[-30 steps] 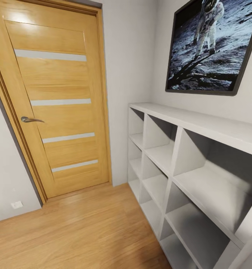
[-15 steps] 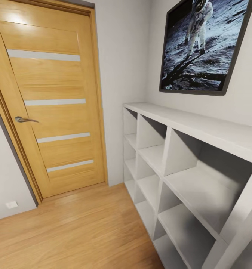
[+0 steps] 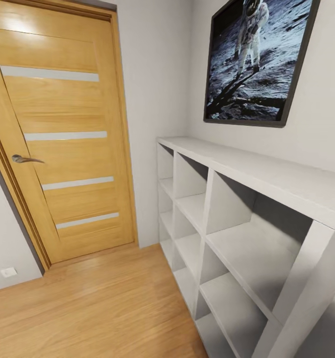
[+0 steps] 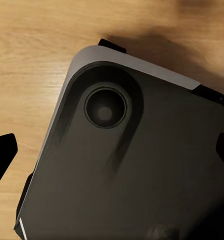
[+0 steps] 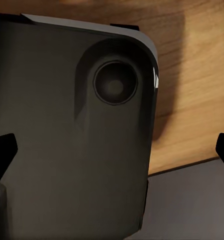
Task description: Attach the digital camera to the camera tripod in the bedroom.
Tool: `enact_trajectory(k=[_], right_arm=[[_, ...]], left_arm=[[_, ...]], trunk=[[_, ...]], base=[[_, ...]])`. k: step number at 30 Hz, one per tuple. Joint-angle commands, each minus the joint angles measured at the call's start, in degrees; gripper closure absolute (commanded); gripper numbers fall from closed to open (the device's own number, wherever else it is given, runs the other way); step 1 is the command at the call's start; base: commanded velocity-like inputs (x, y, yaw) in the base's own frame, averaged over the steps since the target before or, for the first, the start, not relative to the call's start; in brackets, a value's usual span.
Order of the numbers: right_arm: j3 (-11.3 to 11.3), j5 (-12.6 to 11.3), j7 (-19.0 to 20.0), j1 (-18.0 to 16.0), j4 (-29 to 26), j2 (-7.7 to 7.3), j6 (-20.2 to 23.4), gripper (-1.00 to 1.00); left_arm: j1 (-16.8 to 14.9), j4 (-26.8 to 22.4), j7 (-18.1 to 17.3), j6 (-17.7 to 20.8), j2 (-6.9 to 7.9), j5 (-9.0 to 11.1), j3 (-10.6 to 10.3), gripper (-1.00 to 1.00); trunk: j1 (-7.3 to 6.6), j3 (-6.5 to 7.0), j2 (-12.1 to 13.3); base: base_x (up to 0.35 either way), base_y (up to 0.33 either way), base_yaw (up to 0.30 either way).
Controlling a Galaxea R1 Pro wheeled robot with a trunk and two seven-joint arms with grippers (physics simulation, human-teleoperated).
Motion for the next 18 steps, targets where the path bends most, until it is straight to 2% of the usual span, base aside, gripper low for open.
enact_trajectory(k=[1,13,18], right_arm=[[-0.02,0.38,-0.02,-0.01,-0.03,-0.01,-0.1,-1.0],[-0.02,0.38,-0.08,0.03,-0.03,-0.07,-0.18,-1.0],[-0.02,0.38,-0.09,0.02,-0.03,-0.08,-0.19,-1.0]], left_arm=[[0.01,-0.05,0.0,-0.09,0.0,0.23,0.01,-1.0],[0.01,-0.05,0.01,-0.09,-0.04,0.15,0.06,-1.0],[0.01,-0.05,0.0,-0.03,0.02,0.26,-0.03,-1.0]], trunk=[[0.0,-0.04,-0.02],[0.0,-0.04,-0.02],[0.0,-0.04,-0.02]], base=[[0.0,-0.011,0.0],[0.0,-0.002,0.0],[0.107,-0.064,0.0]])
